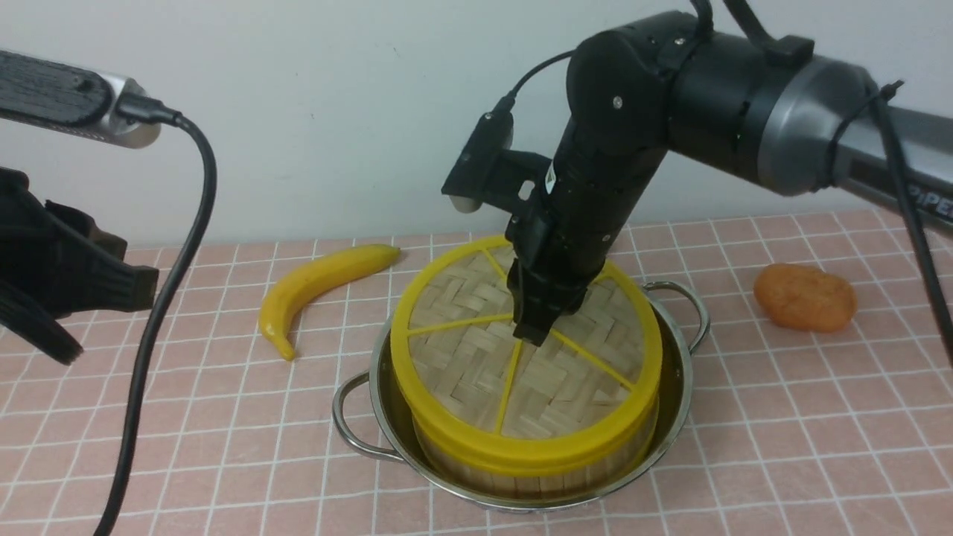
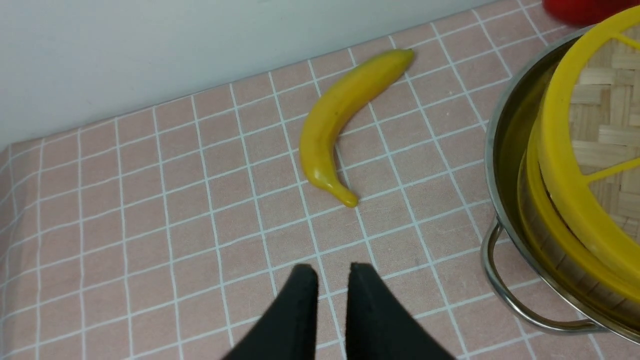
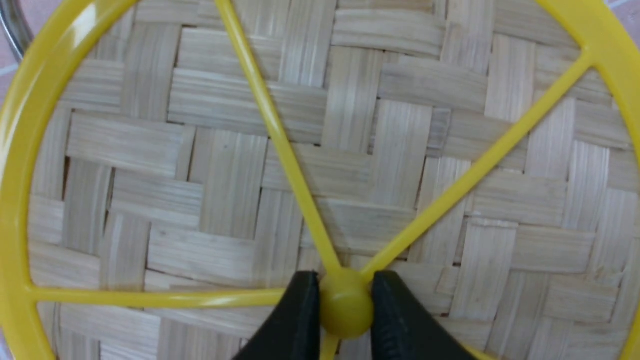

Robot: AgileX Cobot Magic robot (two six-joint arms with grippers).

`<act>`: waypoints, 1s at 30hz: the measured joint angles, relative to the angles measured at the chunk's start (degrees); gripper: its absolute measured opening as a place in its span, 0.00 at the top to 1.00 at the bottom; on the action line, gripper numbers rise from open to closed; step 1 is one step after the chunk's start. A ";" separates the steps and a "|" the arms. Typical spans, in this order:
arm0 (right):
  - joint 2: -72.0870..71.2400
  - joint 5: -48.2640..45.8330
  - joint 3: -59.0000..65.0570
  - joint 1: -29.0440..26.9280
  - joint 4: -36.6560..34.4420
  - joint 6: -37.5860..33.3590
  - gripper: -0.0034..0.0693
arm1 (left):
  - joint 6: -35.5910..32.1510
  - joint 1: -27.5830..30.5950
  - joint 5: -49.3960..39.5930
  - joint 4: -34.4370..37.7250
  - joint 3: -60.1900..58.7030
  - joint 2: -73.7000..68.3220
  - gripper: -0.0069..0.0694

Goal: Place the steamer in the pot on the pink tablecloth, and put the lid on the steamer.
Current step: 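Place the bamboo steamer lid onto the steamer basket in the pot with the right gripper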

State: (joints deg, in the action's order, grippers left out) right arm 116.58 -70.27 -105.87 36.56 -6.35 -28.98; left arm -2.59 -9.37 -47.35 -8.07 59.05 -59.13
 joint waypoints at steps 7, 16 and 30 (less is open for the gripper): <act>1.72 1.17 0.00 -0.02 0.13 -1.57 0.75 | 0.00 0.00 -0.53 0.00 0.00 0.00 0.80; 1.83 2.08 0.00 -0.07 0.29 -3.89 0.75 | 0.00 0.00 -0.64 0.00 0.00 0.00 0.80; 3.18 3.17 0.00 -0.07 0.83 -4.78 0.75 | 0.00 0.00 -1.00 0.00 0.00 0.00 0.80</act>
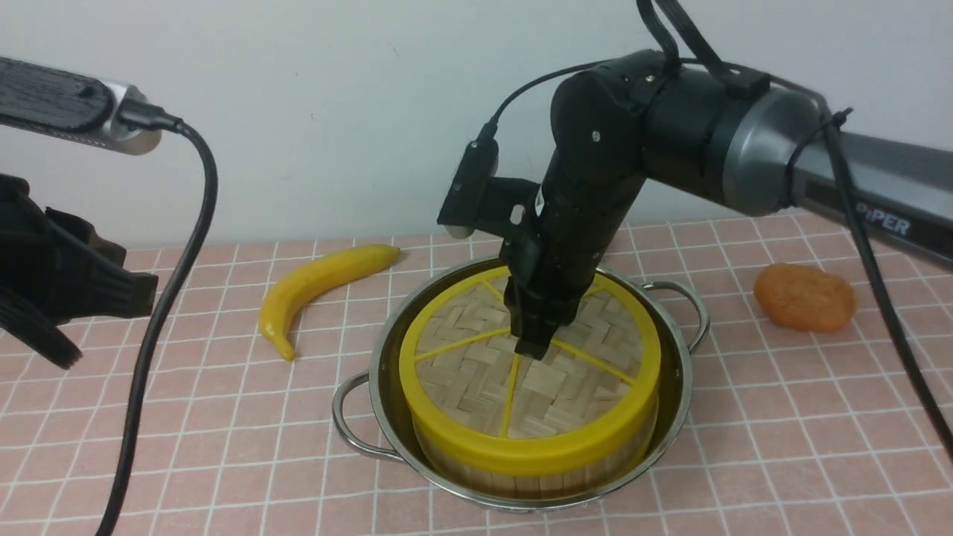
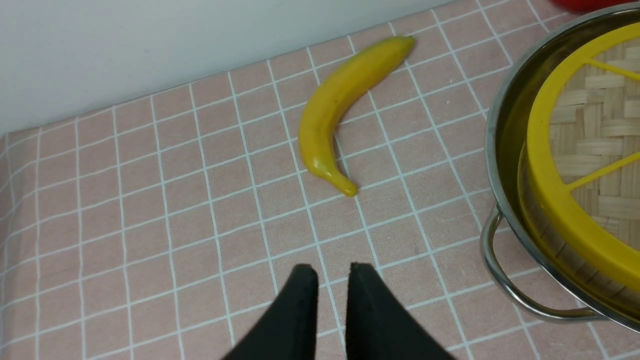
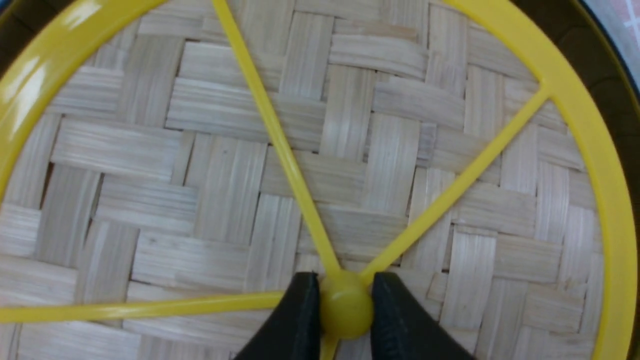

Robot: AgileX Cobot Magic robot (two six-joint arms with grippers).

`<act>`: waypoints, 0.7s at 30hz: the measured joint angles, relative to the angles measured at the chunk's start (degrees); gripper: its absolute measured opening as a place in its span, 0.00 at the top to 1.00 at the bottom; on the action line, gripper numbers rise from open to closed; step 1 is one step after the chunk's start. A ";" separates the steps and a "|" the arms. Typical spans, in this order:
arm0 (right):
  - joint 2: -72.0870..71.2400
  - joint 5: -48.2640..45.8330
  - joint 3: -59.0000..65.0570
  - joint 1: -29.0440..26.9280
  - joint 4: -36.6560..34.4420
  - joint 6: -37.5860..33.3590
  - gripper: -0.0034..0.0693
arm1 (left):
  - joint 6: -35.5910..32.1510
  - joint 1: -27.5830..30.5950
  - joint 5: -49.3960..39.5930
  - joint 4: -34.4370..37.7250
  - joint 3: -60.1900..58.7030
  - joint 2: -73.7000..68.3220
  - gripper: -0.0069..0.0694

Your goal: Place the steamer in the pot on the pink tablecloth, and put the lid on the steamer.

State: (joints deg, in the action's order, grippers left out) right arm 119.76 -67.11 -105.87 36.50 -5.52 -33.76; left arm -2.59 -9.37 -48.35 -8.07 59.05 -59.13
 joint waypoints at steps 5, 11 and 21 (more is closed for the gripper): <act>-1.21 3.91 0.00 0.00 0.58 1.68 0.54 | 0.00 0.00 0.00 0.00 0.00 0.00 0.80; -9.34 5.22 0.00 0.00 7.89 9.95 0.54 | 0.00 0.00 0.06 0.00 0.00 0.00 0.80; -30.18 5.30 -0.06 -4.61 16.25 28.36 0.97 | 0.49 0.00 0.27 0.00 0.00 0.00 0.78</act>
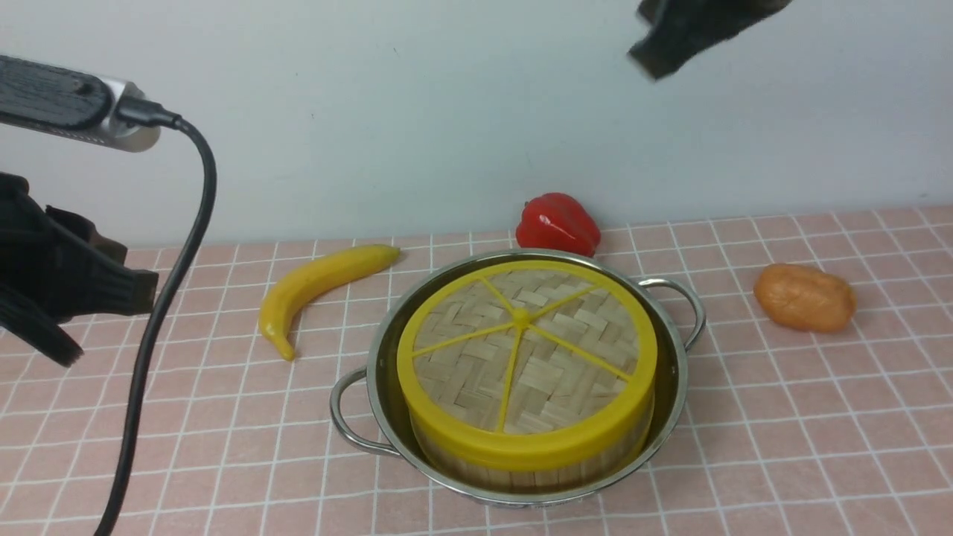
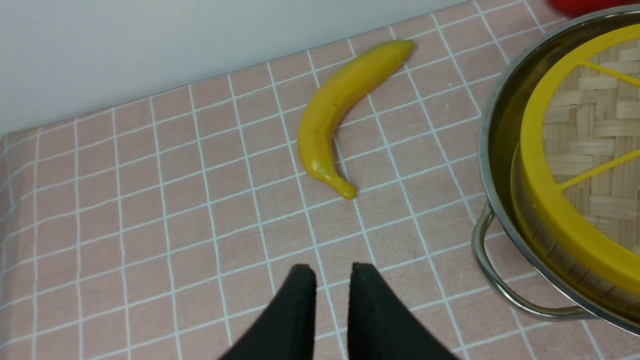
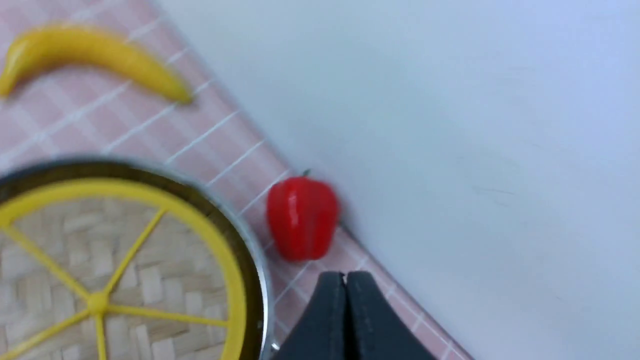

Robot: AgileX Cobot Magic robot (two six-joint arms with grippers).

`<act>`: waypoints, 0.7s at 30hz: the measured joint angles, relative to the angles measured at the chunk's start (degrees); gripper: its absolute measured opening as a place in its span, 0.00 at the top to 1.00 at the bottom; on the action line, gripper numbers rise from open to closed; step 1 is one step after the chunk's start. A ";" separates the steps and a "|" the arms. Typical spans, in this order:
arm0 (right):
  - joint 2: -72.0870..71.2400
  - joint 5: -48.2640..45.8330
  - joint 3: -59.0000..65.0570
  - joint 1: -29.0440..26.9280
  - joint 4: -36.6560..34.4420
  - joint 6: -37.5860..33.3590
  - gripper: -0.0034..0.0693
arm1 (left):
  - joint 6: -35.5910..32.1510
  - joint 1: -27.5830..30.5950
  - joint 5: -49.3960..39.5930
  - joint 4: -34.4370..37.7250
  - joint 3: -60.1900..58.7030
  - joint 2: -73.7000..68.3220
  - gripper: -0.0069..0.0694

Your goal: Place the steamer in the pot on the pink tablecloth, and put the lid on the steamer.

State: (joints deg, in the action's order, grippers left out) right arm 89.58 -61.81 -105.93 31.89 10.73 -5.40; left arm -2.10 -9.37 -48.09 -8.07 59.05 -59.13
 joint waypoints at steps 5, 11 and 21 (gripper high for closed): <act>-4.66 -0.26 0.00 -0.73 0.06 13.40 0.97 | 0.00 0.00 0.07 0.00 0.00 0.00 0.77; -6.41 -0.20 0.00 -0.73 0.00 23.83 0.96 | 0.00 0.00 0.09 0.00 0.00 0.00 0.76; -17.05 6.22 20.65 -1.75 5.02 21.06 0.95 | 0.00 0.00 0.14 0.00 0.00 0.00 0.74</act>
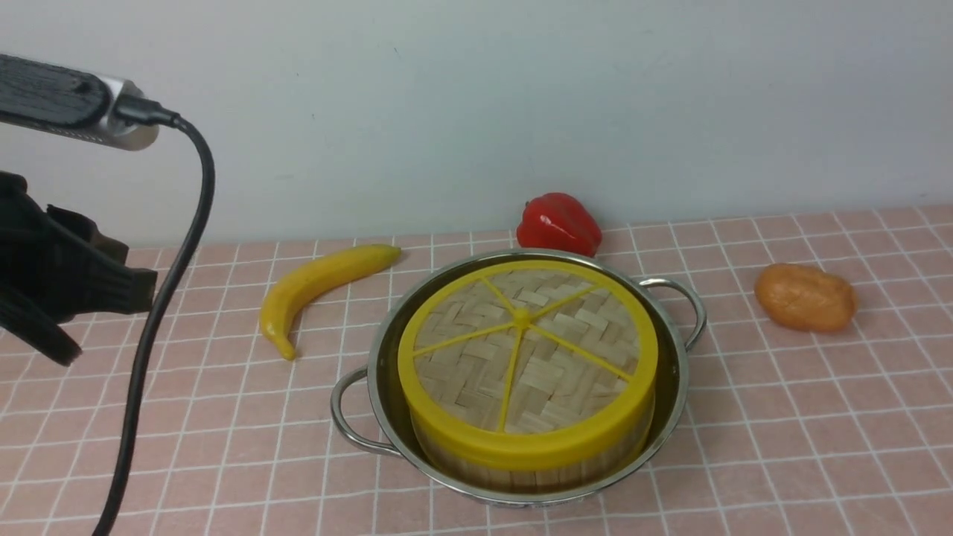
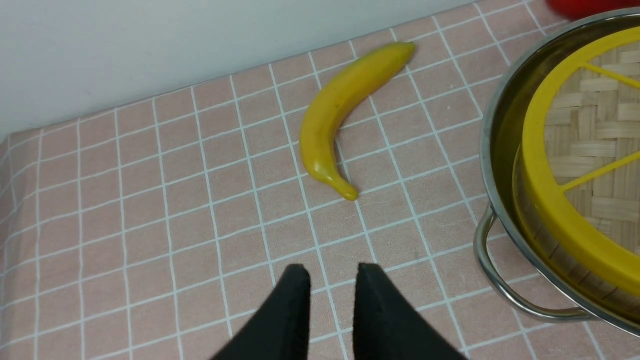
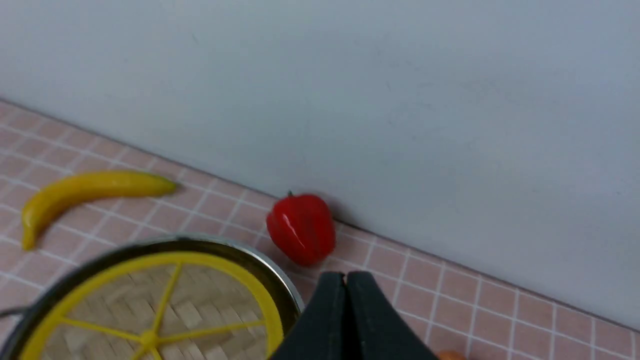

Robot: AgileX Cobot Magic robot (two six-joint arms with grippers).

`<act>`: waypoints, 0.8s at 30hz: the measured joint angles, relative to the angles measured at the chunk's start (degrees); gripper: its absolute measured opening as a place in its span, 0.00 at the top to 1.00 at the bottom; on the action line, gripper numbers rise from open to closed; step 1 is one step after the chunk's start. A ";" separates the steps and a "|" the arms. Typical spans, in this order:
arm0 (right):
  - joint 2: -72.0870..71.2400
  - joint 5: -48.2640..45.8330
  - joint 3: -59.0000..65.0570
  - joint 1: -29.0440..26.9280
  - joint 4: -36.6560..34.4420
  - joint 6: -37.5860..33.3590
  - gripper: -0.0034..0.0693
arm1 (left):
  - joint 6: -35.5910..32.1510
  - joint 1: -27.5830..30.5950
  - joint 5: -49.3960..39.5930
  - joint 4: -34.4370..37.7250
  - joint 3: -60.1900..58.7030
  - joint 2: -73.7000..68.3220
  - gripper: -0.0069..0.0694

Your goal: Place the steamer in the pot on the pink tablecloth, and put the lid on the steamer.

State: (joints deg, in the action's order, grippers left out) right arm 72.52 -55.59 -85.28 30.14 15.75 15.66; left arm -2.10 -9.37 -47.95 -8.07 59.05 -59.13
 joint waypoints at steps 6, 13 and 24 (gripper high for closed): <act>-25.36 19.70 36.42 -11.23 0.85 1.28 0.93 | 0.00 0.00 0.07 -0.05 0.00 -0.01 0.73; -48.36 39.13 59.20 -24.19 0.85 6.31 0.90 | 0.00 0.00 0.14 0.01 0.00 -0.01 0.71; -66.76 45.92 81.89 -28.00 0.44 9.39 0.83 | 0.00 0.00 0.14 0.01 0.00 -0.01 0.69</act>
State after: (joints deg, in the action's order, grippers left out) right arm 5.77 -9.67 -3.39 2.14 16.19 25.05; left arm -2.10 -9.37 -47.82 -8.05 59.05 -59.14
